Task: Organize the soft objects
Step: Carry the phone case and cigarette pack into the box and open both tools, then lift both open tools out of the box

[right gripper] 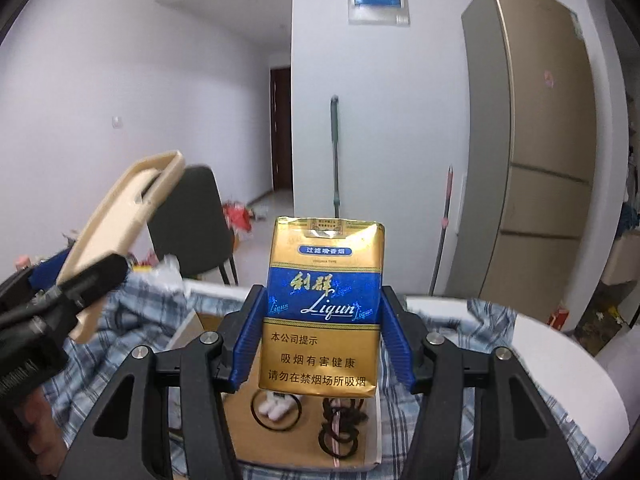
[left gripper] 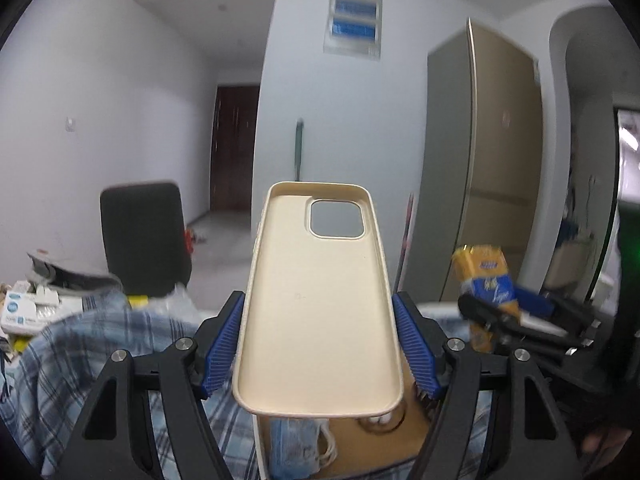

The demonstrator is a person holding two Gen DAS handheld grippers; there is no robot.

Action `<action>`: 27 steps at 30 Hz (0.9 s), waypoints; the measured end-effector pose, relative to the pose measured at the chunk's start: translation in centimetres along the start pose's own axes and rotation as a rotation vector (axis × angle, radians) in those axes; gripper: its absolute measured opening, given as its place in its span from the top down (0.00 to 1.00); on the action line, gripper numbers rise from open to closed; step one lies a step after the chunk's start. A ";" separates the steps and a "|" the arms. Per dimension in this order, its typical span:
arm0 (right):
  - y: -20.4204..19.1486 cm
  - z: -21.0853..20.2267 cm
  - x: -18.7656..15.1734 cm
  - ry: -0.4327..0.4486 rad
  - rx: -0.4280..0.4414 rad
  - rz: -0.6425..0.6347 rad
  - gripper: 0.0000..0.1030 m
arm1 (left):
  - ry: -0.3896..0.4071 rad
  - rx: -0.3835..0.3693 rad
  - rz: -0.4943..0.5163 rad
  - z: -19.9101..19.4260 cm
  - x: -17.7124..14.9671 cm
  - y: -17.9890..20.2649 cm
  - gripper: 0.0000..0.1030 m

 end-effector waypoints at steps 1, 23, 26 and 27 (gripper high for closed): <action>0.0 0.7 -0.4 -0.028 0.008 0.003 0.47 | -0.032 0.007 0.007 1.1 -0.6 0.1 0.27; 0.6 6.0 -5.3 -0.260 0.016 0.011 0.36 | -0.257 0.019 0.032 7.4 -5.1 -0.7 0.10; 0.7 6.1 -5.2 -0.257 0.018 0.017 0.34 | -0.214 0.049 0.041 6.8 -4.8 -0.4 0.10; 0.8 6.1 -5.2 -0.257 0.019 0.023 0.34 | -0.207 0.055 0.040 6.6 -4.8 -0.4 0.10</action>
Point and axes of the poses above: each gripper's, at about its wrist camera, not at the fingertips, and z roughly the way its jaws point, y to its right, x to its top, the point moved 3 cm from there along z, roughly the way its jaws point, and after that the axes turned 5 degrees about -y, right-handed, at the moved point
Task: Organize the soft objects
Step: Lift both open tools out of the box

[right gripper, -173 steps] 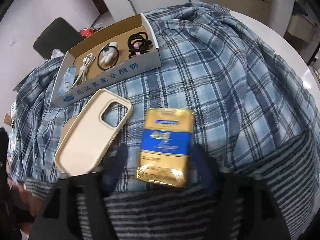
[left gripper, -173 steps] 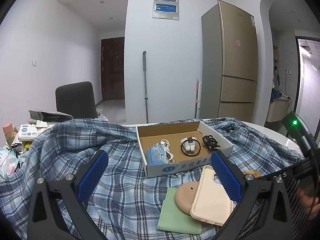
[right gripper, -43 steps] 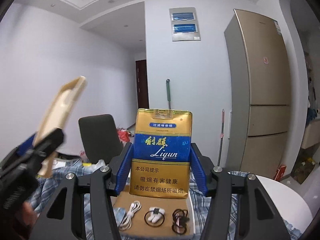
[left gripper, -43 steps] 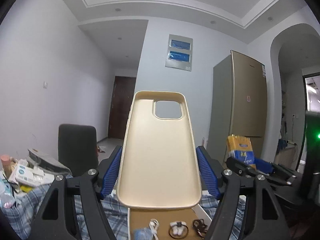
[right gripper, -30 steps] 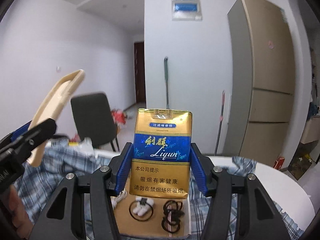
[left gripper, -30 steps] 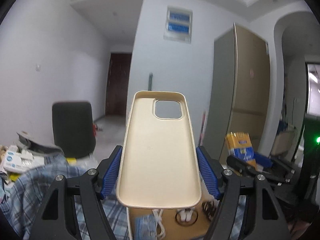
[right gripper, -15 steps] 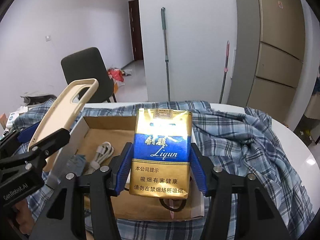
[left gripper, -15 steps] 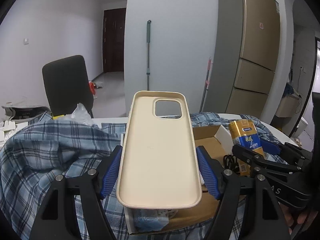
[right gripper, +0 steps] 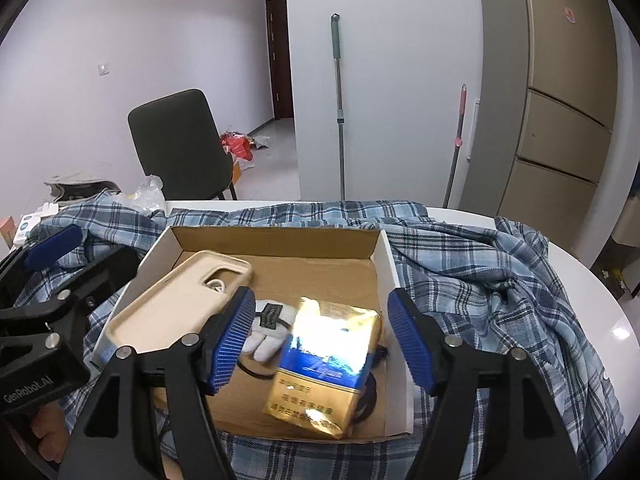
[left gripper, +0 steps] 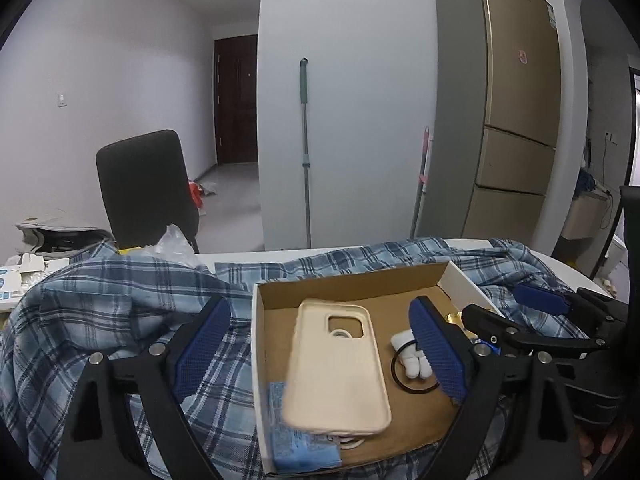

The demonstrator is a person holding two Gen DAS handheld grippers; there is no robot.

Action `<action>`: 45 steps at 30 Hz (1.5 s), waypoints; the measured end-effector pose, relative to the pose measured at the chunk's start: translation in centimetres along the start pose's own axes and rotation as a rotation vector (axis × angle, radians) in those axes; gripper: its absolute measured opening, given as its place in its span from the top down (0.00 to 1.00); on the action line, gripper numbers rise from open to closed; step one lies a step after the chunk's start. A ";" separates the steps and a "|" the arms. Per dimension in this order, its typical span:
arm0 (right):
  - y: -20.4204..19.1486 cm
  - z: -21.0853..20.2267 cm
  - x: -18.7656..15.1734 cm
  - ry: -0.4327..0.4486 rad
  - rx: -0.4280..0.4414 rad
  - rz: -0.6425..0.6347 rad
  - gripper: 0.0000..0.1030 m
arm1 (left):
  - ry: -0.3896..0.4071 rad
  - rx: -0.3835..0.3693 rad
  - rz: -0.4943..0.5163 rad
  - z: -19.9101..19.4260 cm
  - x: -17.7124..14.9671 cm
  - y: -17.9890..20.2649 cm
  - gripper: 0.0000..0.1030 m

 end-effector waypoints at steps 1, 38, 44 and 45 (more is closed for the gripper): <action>0.1 0.0 0.0 0.000 0.004 0.004 0.34 | 0.000 -0.002 0.000 -0.1 0.0 0.0 0.10; -5.1 -16.6 -3.7 0.289 0.032 -0.073 0.14 | 0.221 -0.112 0.065 -22.0 -1.6 -1.8 0.10; -5.1 -16.2 -5.5 0.301 0.060 -0.063 0.00 | 0.208 -0.084 0.050 -20.9 -3.8 -2.6 0.09; -5.1 -16.1 -5.8 0.303 0.057 -0.062 0.00 | 0.205 -0.083 0.055 -20.6 -4.1 -2.7 0.08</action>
Point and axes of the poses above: each gripper's, at about its wrist camera, not at the fingertips, and z roughly the way its jaws point, y to its right, x to its top, the point moved 3 cm from there along z, roughly the way its jaws point, and after that the axes turned 5 degrees about -y, right-handed, at the moved point
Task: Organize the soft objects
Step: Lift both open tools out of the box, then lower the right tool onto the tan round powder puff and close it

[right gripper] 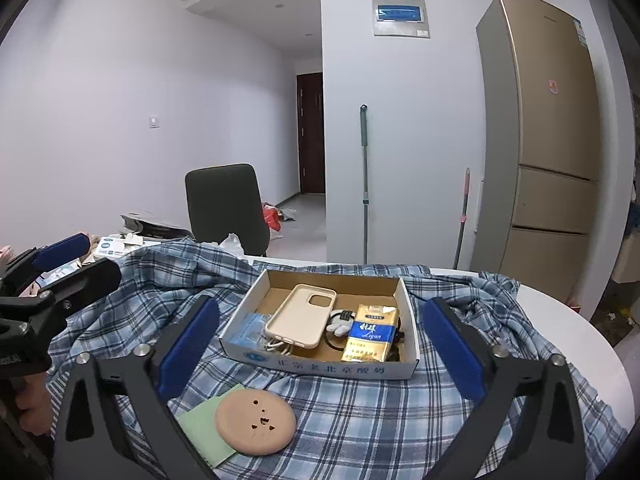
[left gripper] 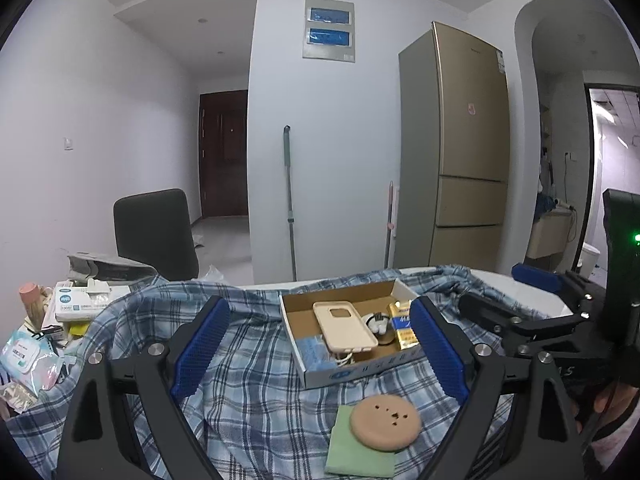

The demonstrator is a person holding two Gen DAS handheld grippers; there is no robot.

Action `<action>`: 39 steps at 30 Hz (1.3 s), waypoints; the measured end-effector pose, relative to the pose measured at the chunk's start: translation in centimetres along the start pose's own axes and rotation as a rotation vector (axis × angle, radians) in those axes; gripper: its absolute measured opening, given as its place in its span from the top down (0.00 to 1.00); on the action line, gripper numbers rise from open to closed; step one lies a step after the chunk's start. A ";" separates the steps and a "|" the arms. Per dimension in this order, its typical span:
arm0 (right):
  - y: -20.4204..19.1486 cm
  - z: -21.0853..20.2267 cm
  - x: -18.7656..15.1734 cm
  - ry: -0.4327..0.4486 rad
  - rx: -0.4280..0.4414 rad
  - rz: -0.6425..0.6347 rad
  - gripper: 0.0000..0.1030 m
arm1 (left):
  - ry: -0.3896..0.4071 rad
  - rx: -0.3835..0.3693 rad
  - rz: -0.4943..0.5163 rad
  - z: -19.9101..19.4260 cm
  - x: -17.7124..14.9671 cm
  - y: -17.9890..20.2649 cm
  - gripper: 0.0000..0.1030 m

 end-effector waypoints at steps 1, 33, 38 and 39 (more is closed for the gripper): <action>0.1 0.2 -0.3 0.000 -0.004 -0.001 0.00 | -0.001 -0.001 0.005 0.2 -0.3 0.0 0.05; -0.1 3.5 -3.4 -0.128 0.009 -0.054 0.00 | -0.085 -0.006 -0.037 3.7 -5.1 -2.0 0.00; -1.5 4.5 -3.9 -0.193 0.007 -0.112 0.01 | -0.076 0.009 -0.012 3.6 -5.3 -1.6 0.00; -2.0 4.7 -4.0 -0.205 0.008 -0.129 0.02 | -0.076 0.006 -0.014 3.6 -5.4 -1.7 0.00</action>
Point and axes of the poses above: each gripper's, at about its wrist camera, not at the fingertips, and z roughly the way its jaws point, y to its right, x to its top, the point moved 3 cm from there along z, roughly the way its jaws point, and after that the axes turned 5 degrees about -y, right-handed, at the moved point
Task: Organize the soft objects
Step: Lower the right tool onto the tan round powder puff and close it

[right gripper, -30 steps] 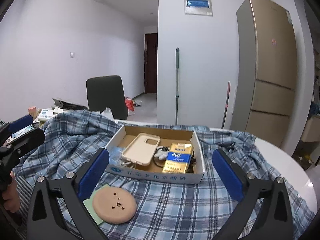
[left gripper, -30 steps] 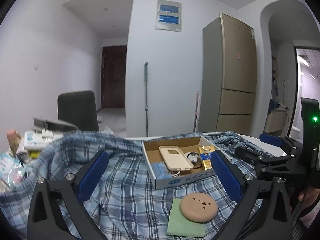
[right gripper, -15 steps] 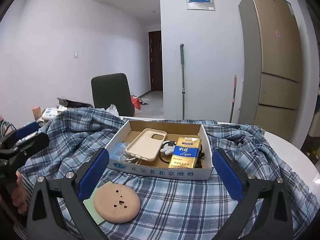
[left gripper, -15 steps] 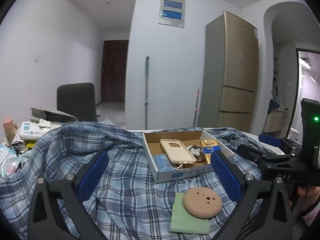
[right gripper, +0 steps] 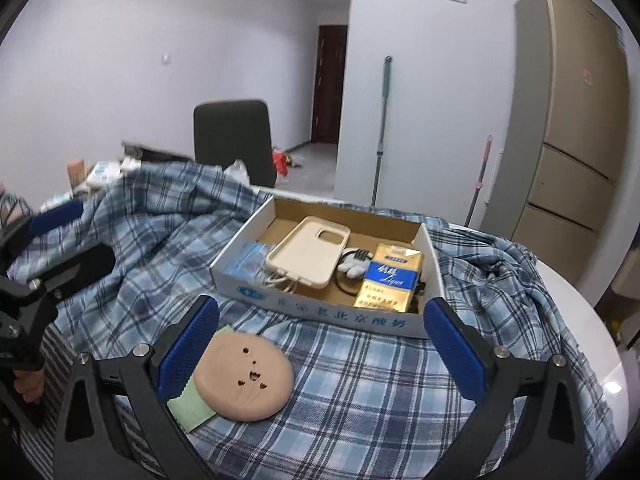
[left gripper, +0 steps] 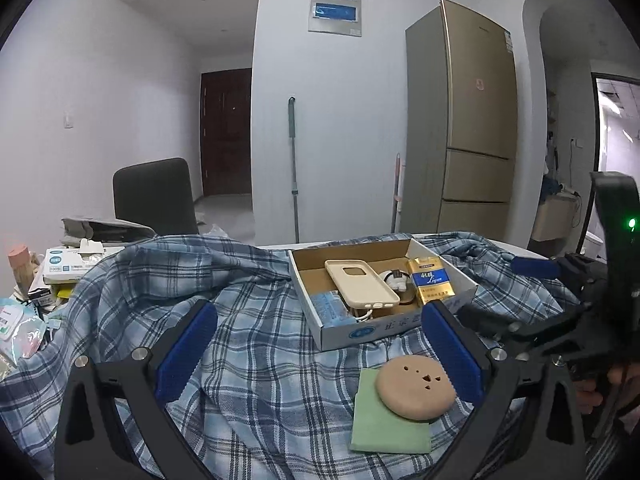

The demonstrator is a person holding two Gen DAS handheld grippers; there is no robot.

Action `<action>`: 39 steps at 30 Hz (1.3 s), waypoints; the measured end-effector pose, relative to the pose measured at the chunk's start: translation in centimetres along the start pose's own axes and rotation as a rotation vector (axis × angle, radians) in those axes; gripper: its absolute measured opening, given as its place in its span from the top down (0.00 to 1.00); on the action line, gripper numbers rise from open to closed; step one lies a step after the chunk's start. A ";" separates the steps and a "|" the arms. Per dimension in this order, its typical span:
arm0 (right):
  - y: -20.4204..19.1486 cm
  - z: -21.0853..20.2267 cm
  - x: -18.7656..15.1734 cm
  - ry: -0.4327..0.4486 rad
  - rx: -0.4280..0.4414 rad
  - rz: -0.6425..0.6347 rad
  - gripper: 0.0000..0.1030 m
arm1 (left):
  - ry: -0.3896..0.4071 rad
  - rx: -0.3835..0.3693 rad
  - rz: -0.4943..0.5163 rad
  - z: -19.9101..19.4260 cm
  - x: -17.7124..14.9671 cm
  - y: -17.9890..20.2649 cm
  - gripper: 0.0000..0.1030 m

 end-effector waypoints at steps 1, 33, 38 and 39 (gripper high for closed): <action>-0.4 0.2 0.0 -0.014 0.009 -0.014 0.03 | 0.000 -0.003 -0.006 0.0 0.0 -0.1 0.00; -3.4 8.1 -3.8 -0.381 0.265 0.006 0.21 | -0.063 0.019 -0.075 0.8 -0.2 -2.5 0.04; -2.6 6.3 -2.9 -0.334 0.236 -0.012 0.21 | -0.061 0.020 -0.074 0.8 -0.2 -2.6 0.04; -2.2 5.8 -2.6 -0.319 0.216 -0.019 0.21 | -0.060 0.020 -0.071 0.8 -0.1 -2.6 0.04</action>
Point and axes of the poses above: each gripper's, at about its wrist camera, not at the fingertips, and z roughly the way its jaws point, y to its right, x to its top, the point moved 3 cm from there along z, roughly the way its jaws point, and after that the axes turned 5 degrees about -y, right-handed, at the moved point
